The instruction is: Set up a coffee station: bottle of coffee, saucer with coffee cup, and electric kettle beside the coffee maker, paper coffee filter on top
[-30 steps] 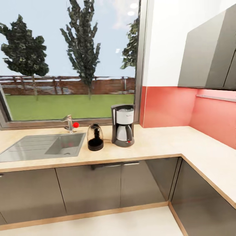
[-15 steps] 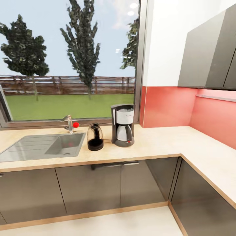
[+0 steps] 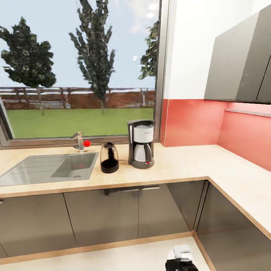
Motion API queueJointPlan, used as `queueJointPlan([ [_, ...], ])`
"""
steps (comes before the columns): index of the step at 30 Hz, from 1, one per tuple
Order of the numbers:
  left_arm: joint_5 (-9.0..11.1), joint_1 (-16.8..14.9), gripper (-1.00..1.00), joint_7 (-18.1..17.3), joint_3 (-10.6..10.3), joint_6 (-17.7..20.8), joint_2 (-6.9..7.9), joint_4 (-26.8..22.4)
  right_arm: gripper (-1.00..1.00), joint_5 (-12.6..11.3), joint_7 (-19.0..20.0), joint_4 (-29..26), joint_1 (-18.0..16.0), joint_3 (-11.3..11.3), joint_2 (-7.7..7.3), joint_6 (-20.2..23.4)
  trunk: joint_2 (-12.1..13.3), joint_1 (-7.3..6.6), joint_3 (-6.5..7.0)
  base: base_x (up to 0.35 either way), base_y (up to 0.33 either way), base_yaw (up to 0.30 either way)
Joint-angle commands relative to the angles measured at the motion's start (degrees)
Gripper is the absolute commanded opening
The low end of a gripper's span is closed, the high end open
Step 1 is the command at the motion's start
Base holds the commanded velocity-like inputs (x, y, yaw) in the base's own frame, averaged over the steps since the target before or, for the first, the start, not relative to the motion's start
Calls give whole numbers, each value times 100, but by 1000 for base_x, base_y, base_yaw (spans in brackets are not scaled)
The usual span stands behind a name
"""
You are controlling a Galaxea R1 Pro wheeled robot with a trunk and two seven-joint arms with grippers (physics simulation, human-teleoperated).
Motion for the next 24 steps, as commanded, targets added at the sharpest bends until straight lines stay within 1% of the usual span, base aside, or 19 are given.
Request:
queueJointPlan([
  [1, 33, -4, 100, -13, -14, -17, 1, 4, -100, -63, -66, -340, -3, 32, -6, 134, -7, 1, -10, 0, 0, 0],
  [2, 34, -4, 100, -14, -14, -17, 1, 4, -100, -63, -68, -505, -3, 32, -7, 182, -7, 1, -10, 0, 0, 0],
  [3, 35, -4, 100, -14, -14, -17, 2, 4, -100, -62, -72, -828, -3, 32, -8, 263, -7, 1, -10, 0, 0, 0],
  [4, 35, -4, 100, -14, -14, -17, 2, 4, -100, -62, -73, -983, -3, 32, -9, 297, -7, 1, -10, 0, 0, 0],
  [5, 36, -4, 100, -14, -14, -17, 2, 4, -100, -62, -75, -1283, -3, 32, -9, 356, -7, 1, -10, 0, 0, 0],
  [6, 38, -4, 100, -15, -14, -17, 2, 4, -100, -66, -76, -1425, -3, 32, -10, 384, -7, 1, -10, 0, 0, 0],
  [8, 42, -4, 100, -15, -14, -16, 4, 4, -100, -107, -77, -1898, -5, 34, -6, 536, -7, 1, -10, 0, 0, 0],
  [9, 43, -4, 100, -15, -12, -16, 5, 4, -100, -111, -78, -2008, -4, 38, 0, 586, -7, 1, -10, 0, 0, 0],
  [11, 47, -4, 100, -15, -8, -15, 9, 4, -100, -100, -83, -2484, -4, 36, 65, 804, -7, 1, -10, 0, 0, 0],
  [13, 52, -4, 100, -15, -6, -9, 10, 4, -100, -105, -80, -3287, -3, 33, 133, 1169, -7, 1, -10, 0, 0, 0],
  [14, 52, -4, 100, -15, -4, -9, 11, 4, -100, -109, -80, -3397, -5, 33, 138, 1218, -7, 1, -10, 0, 0, 0],
  [17, 53, -4, 100, -15, -2, -9, 11, 4, -100, -132, -77, -4005, -4, 25, 151, 1542, -7, 1, -10, 0, 0, 0],
  [18, 49, -4, 100, -15, 2, -9, 11, 4, -100, -145, -75, -4447, -7, 17, 211, 1742, -7, 1, -10, 0, 0, 0],
  [20, 51, -4, 100, -15, 3, -8, 11, 4, -100, -138, -86, -4668, -10, 11, 333, 1831, -7, 1, -10, 0, 0, 0],
  [21, 48, -4, 100, -15, 3, -10, 11, 4, -100, -127, -131, -4804, -11, 1, 448, 1997, -7, 1, -10, 0, 0, 0],
  [22, 46, -4, 100, -15, 4, -10, 11, 4, -100, -119, -340, -4964, -49, -11, 602, 2394, -7, 1, -10, 0, 0, 0],
  [23, 46, -4, 100, -15, 4, -11, 11, 4, -100, -121, -556, -5031, -231, -16, 679, 2700, -7, 1, -10, 0, 0, 0],
  [24, 46, -4, 100, -15, 4, -10, 11, 4, -100, -123, -601, -5040, -294, -17, 681, 2780, -7, 1, -10, 0, 0, 0],
])
